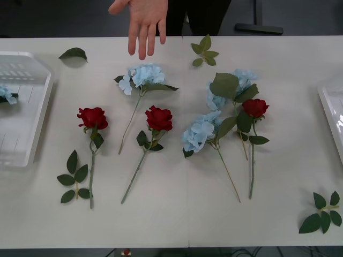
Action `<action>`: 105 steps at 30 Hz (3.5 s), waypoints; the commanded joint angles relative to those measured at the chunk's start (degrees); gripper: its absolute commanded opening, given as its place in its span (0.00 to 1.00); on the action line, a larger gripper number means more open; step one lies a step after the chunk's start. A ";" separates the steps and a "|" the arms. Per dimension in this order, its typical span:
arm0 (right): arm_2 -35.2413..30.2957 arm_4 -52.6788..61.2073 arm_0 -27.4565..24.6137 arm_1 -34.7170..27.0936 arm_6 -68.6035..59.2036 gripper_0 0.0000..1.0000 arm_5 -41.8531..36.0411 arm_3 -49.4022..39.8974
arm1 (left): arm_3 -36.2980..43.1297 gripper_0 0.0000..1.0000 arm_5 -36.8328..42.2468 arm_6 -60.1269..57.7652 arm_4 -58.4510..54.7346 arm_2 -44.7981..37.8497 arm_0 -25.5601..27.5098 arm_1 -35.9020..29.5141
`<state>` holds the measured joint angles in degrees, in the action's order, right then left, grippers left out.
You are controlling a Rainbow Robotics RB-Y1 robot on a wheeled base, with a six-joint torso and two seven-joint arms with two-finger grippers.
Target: Place the red flowers into the right box and the blue flowers into the left box. If a person shows an open palm, hand one flower to the person first, then continue sorting.
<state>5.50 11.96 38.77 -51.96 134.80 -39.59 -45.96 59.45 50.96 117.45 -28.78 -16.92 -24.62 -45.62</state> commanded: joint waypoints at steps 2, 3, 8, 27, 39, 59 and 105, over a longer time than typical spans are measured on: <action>-1.28 -1.77 -3.52 -3.32 1.16 0.00 4.69 -0.27 | 0.66 0.53 -0.52 0.32 -0.05 -0.22 -0.78 -1.05; -1.37 -1.77 -3.70 -3.32 1.08 0.00 5.04 -0.27 | 0.66 0.55 -0.52 0.32 -0.14 -0.31 -0.78 -1.05; -1.55 -1.86 -3.87 -3.32 0.99 0.00 4.96 -0.27 | 0.66 0.64 -0.52 0.49 -0.66 -0.22 -0.78 -1.05; -12.18 45.87 -4.31 -4.55 4.42 0.00 -24.14 -14.51 | 0.75 0.87 -0.60 0.93 -0.75 -0.22 -0.78 -1.05; -15.61 71.71 -6.60 1.78 13.20 0.00 -27.12 -29.28 | 0.66 0.99 -0.87 0.93 -0.66 -0.22 -0.69 -1.05; -22.20 80.50 -5.02 29.90 16.63 0.00 -26.60 -46.50 | 0.66 1.00 -1.04 1.02 -0.66 -0.22 -0.60 -1.05; -18.16 77.95 0.79 40.01 20.20 0.00 -15.61 -49.23 | 0.66 1.00 -1.66 1.02 -0.49 -0.31 -0.25 -0.96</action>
<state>-12.90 90.08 38.22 -12.65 155.51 -55.52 -92.73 59.42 50.34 117.46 -29.15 -16.91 -24.62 -45.62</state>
